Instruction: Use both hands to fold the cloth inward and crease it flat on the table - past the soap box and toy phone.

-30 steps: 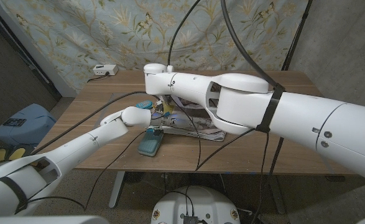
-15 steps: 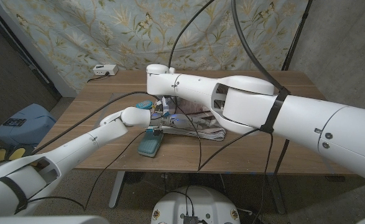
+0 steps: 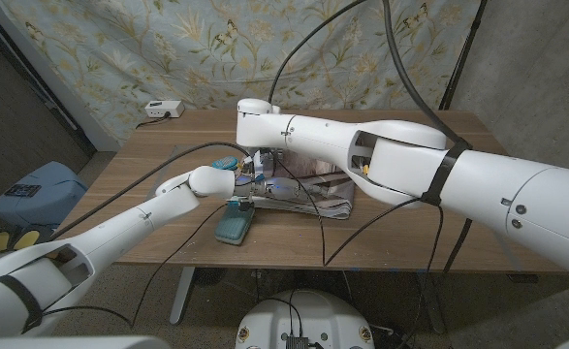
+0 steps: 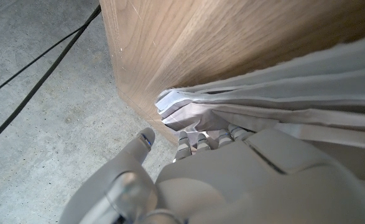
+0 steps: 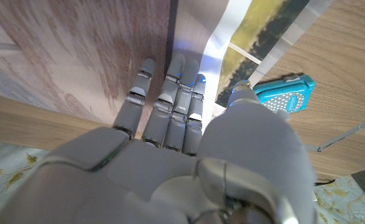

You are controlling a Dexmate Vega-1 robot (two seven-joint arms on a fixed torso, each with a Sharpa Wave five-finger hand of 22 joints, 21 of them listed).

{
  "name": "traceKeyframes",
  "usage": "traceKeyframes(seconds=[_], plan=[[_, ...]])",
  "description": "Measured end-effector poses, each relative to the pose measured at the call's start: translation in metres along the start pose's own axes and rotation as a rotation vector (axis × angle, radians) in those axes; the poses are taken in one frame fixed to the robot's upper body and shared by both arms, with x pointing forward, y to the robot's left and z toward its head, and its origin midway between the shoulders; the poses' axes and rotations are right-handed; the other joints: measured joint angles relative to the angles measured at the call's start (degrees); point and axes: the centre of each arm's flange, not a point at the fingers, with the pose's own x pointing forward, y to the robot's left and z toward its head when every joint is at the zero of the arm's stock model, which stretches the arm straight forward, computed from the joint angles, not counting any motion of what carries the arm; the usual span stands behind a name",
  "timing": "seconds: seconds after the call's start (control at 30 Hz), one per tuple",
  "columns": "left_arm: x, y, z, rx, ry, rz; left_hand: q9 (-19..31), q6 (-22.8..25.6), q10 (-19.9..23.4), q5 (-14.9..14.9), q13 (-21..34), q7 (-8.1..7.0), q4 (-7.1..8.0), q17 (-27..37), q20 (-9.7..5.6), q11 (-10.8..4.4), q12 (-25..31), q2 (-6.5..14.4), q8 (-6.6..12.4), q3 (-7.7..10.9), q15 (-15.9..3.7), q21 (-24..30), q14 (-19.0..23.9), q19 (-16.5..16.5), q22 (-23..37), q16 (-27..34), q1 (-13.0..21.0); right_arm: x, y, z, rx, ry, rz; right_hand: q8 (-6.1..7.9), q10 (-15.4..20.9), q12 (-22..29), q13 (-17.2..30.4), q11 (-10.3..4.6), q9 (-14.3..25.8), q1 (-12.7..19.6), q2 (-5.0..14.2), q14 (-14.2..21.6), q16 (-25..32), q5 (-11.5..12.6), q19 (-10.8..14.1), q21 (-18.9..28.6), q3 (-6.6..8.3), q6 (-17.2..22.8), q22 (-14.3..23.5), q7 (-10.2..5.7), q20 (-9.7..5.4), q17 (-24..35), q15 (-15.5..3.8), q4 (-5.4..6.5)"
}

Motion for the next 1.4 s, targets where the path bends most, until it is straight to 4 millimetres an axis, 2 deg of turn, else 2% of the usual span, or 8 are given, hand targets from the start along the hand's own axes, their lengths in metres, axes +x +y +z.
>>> traceKeyframes(seconds=[0.37, 0.73, 1.1, 1.27, 1.3, 1.4], plan=[[0.000, -0.001, 0.009, -0.002, -0.007, -0.003, 0.0, 0.0, 0.0, 0.0, 0.0, 0.00, -0.39, 0.0, 0.43, 0.00, 0.0, 0.0, 0.00, 0.09, 0.00, 0.0, 0.0, -0.4, 0.0, 0.0, 0.5, -0.019, -0.003, 0.002, -0.021, -0.049, -0.017, -0.44, -0.9, -0.4, 0.0, 0.93, 0.0, 0.0, 0.00, -0.8, -0.4, 0.0, -0.3, 0.0, 0.18, -0.4, 0.0, 0.40, 0.31, -0.5, 0.82, -0.19], [0.001, 0.000, 0.024, -0.021, -0.027, -0.007, 0.0, 0.0, 0.0, 0.0, 0.0, 0.00, -0.39, 0.0, 0.30, 0.00, 0.0, 0.0, 0.00, 0.08, 0.00, -0.1, 0.0, -0.3, 0.0, 0.0, 0.5, -0.031, -0.019, -0.023, 0.008, -0.047, -0.045, -1.11, -1.1, -0.9, 0.0, 1.12, 0.0, 0.0, 0.00, -1.1, -0.4, 0.0, -0.3, 0.0, 0.41, -0.5, 0.0, 0.49, 0.30, -0.8, 1.13, -0.42], [0.003, 0.003, 0.043, -0.037, -0.048, -0.006, 0.0, 0.0, 0.0, 0.0, 0.0, 0.00, -0.63, 0.0, 0.30, 0.00, 0.0, 0.2, 0.00, -0.16, 0.00, -0.3, 0.0, -0.3, 0.0, 0.0, 0.7, -0.035, -0.035, -0.051, 0.043, -0.033, -0.060, -1.16, -1.4, -0.9, 0.0, 1.42, 0.0, -0.3, 0.29, -1.6, -0.9, 0.0, -0.8, 0.0, 0.49, -0.5, 0.0, 0.49, 0.41, -1.1, 1.23, -0.50], [0.004, 0.004, 0.055, -0.032, -0.067, -0.004, 0.0, 0.0, 0.0, 0.0, 0.0, 0.00, -0.62, 0.0, 0.30, 0.00, 0.0, 0.2, 0.00, -0.16, 0.57, -0.3, -0.1, -0.3, 0.0, 0.0, 0.7, -0.037, -0.035, -0.052, 0.049, -0.037, -0.055, -1.49, -1.9, -0.9, 0.0, 1.25, 0.0, -0.3, 0.29, -1.9, -0.9, 0.0, -0.8, 0.0, 0.72, -0.7, 0.0, 0.28, 0.41, -1.3, 1.53, -0.74], [0.004, 0.005, 0.054, -0.055, -0.057, 0.007, 0.0, 0.0, 0.0, 0.0, 0.0, 0.00, -0.62, 0.0, 0.30, 0.00, 0.0, 0.2, 0.00, -0.16, 0.65, -0.3, 0.0, -0.3, 0.0, 0.0, 0.7, -0.039, -0.044, -0.063, 0.055, -0.035, -0.068, -1.49, -2.0, -0.9, 0.0, 1.33, 0.0, -0.3, 0.29, -2.2, -0.9, 0.0, -0.8, 0.0, 0.72, -0.8, 0.0, 0.19, 0.41, -1.3, 1.30, -0.73], [0.005, 0.006, 0.059, -0.057, -0.062, 0.020, 0.0, 0.0, 0.0, 0.0, 0.0, 0.00, -0.62, 0.0, 0.30, 0.00, 0.0, 0.2, 0.00, -0.16, 0.65, -0.3, 0.0, -0.3, 0.0, 0.0, 0.7, -0.040, -0.047, -0.069, 0.059, -0.032, -0.071, -1.49, -2.0, -0.9, 0.0, 1.42, 0.0, -0.5, 0.51, -2.3, -0.9, 0.0, -0.8, 0.0, 0.72, -0.8, 0.0, 0.19, 0.41, -1.3, 1.22, -0.73]])
